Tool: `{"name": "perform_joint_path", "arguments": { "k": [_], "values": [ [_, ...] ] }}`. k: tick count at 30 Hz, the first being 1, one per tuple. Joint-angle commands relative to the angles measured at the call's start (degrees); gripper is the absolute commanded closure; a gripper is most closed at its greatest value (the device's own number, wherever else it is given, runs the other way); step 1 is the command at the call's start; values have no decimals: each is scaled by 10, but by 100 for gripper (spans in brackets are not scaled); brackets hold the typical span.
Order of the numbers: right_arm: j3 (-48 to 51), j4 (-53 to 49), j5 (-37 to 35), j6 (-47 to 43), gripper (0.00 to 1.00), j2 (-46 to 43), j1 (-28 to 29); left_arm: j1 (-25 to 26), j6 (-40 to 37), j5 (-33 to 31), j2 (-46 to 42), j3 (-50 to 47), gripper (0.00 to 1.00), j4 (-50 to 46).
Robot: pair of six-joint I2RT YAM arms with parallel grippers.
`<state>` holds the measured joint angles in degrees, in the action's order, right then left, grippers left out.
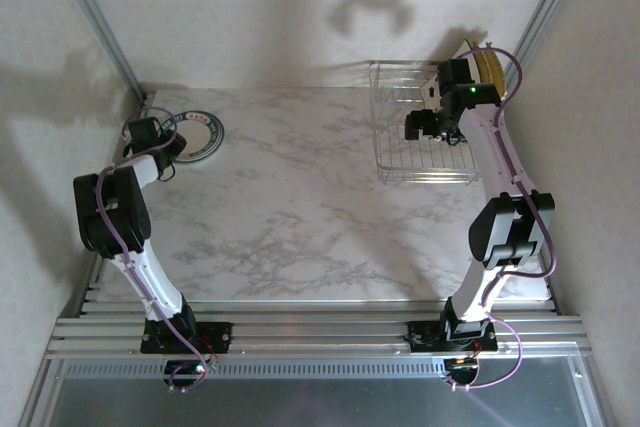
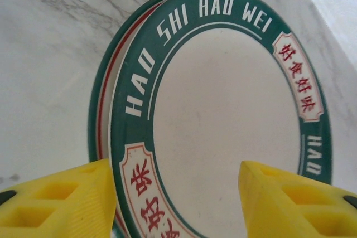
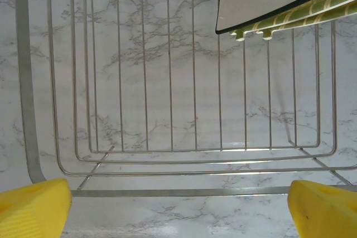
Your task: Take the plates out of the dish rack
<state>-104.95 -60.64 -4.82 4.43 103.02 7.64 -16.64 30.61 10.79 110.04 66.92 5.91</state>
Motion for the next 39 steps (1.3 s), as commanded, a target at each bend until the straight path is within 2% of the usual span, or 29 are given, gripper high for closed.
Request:
{"name": "perform_joint_path", "arguments": {
  "k": [1, 6, 10, 12, 16, 19, 22, 25, 29, 32, 39],
  "values": [
    [4, 6, 5, -5, 1, -10, -1, 7, -44, -67, -39, 17, 39, -53],
    [-1, 4, 3, -7, 1, -8, -1, 14, -77, -119, -57, 29, 27, -98],
    [-16, -7, -11, -12, 1, -3, -2, 38, -126, -161, -79, 69, 10, -173],
    [-30, -13, -18, -15, 1, 3, -4, 56, -153, -161, -89, 100, 1, -221],
    [-88, -41, -32, -24, 1, 30, -9, 105, -216, -143, -91, 187, 0, -344],
    [-152, -71, -31, -33, 1, 60, -22, 136, -252, -105, -81, 245, 0, -427],
    [-236, -113, -25, -40, 1, 99, -42, 162, -276, -77, -75, 277, 0, -479],
    [-315, -153, -24, -40, 1, 139, -64, 181, -287, -71, -74, 287, 0, -501],
    [-402, -195, -40, -40, 1, 184, -80, 206, -307, -20, -69, 298, 0, -526],
    [-445, -207, -42, -40, 1, 206, -93, 221, -314, -11, -67, 305, 0, -533],
    [-445, -157, -40, -64, 2, 215, -116, 249, -314, -42, -50, 331, 0, -554]
  ]
}}
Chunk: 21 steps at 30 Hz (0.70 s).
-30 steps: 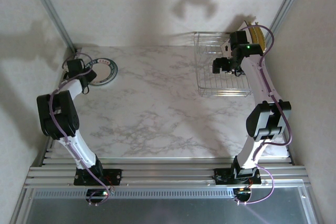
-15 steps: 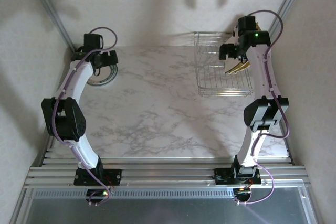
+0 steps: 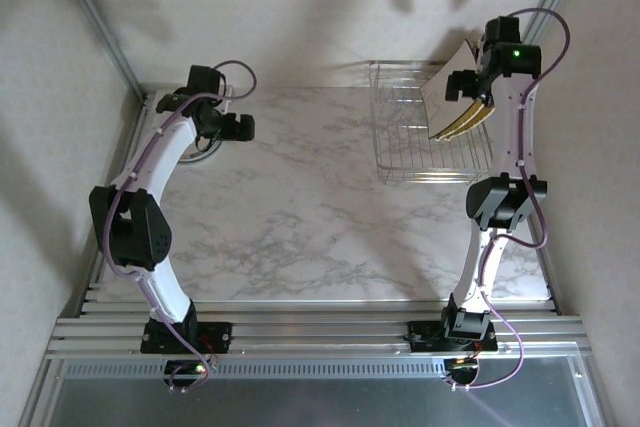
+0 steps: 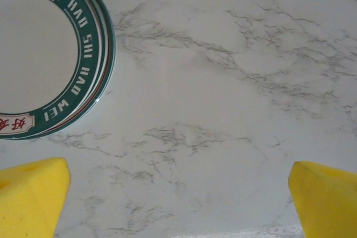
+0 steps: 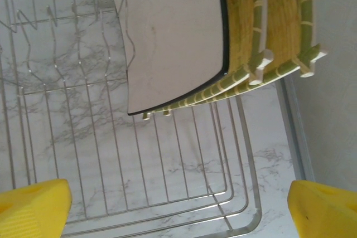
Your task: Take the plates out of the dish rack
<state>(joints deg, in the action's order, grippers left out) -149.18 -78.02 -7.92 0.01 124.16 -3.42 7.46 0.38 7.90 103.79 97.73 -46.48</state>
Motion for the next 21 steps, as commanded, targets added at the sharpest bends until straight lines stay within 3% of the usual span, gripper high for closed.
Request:
{"name": "perform_joint_path", "arguments": {
  "k": [1, 21],
  "values": [
    [5, 30, -10, -23, 3, 2, -5, 10, -10, -19, 16, 25, 0, -30],
    [-19, 147, 5, -65, 7, 66, -4, 0, -33, -22, 77, 63, 0, -20]
  ]
}}
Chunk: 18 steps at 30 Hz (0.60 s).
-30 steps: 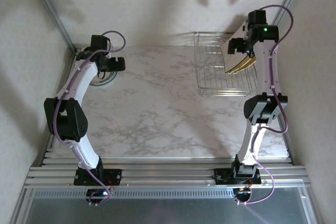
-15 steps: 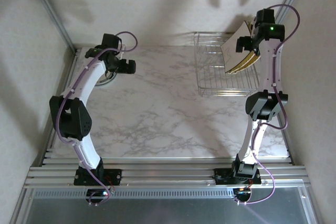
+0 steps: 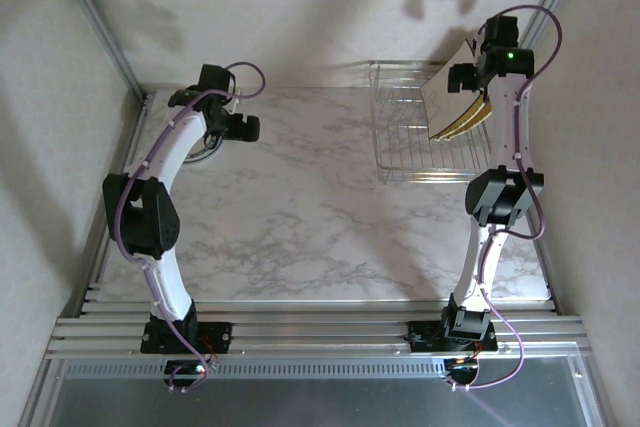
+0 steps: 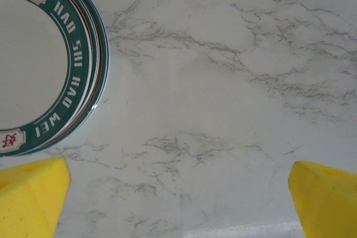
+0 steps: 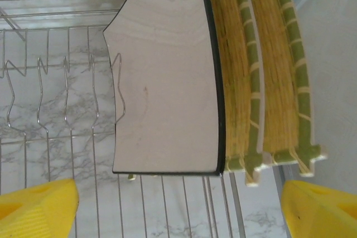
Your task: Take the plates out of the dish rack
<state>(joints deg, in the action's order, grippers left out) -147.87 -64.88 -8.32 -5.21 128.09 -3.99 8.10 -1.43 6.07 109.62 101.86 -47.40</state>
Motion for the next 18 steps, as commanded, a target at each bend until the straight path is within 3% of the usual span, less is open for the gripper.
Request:
{"name": "perform_joint_path", "arguments": {
  "k": [1, 18],
  "values": [
    [-43, 11, 9, -14, 8, 37, 2, -8, -16, -3, 24, 25, 0, -12],
    [-74, 56, 20, -12, 12, 102, 11, -9, -15, 1, 82, 85, 0, -30]
  ]
}}
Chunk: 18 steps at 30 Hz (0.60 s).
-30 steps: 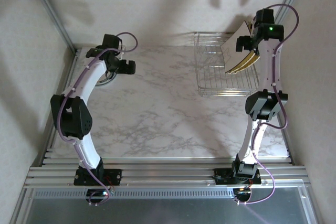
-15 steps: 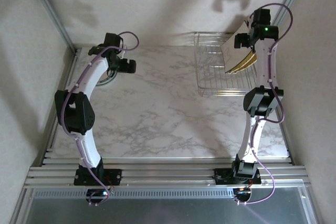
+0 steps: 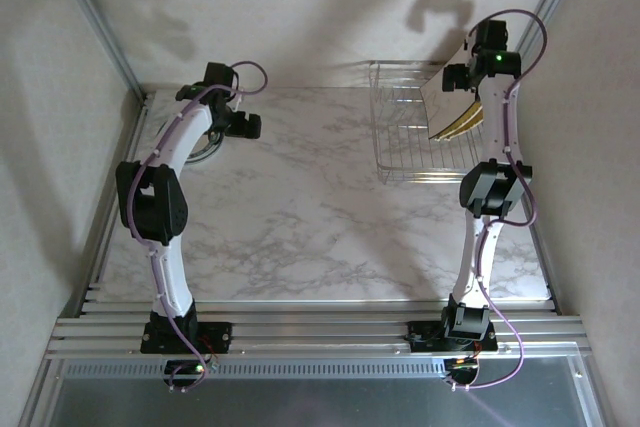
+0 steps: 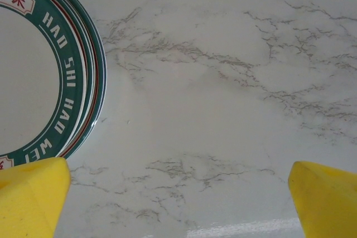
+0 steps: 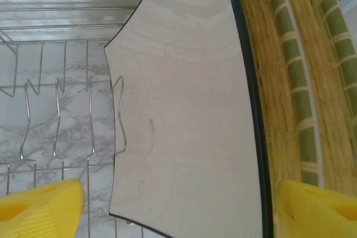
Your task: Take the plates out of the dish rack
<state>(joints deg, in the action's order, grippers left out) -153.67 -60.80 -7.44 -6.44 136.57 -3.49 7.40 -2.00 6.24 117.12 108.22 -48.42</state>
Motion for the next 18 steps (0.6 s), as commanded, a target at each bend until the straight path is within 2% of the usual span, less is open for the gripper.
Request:
{"name": "perform_joint_path", "arguments": {
  "k": [1, 7, 18],
  "values": [
    [-16, 17, 10, 0, 12, 19, 8, -3, -8, -1, 8, 23, 0, -20],
    [-21, 33, 4, 6, 14, 30, 13, -3, -8, -3, 11, 25, 0, -22],
    [-26, 42, -19, 24, 28, 47, 22, -3, -9, -8, 17, 38, 0, -23]
  ]
}}
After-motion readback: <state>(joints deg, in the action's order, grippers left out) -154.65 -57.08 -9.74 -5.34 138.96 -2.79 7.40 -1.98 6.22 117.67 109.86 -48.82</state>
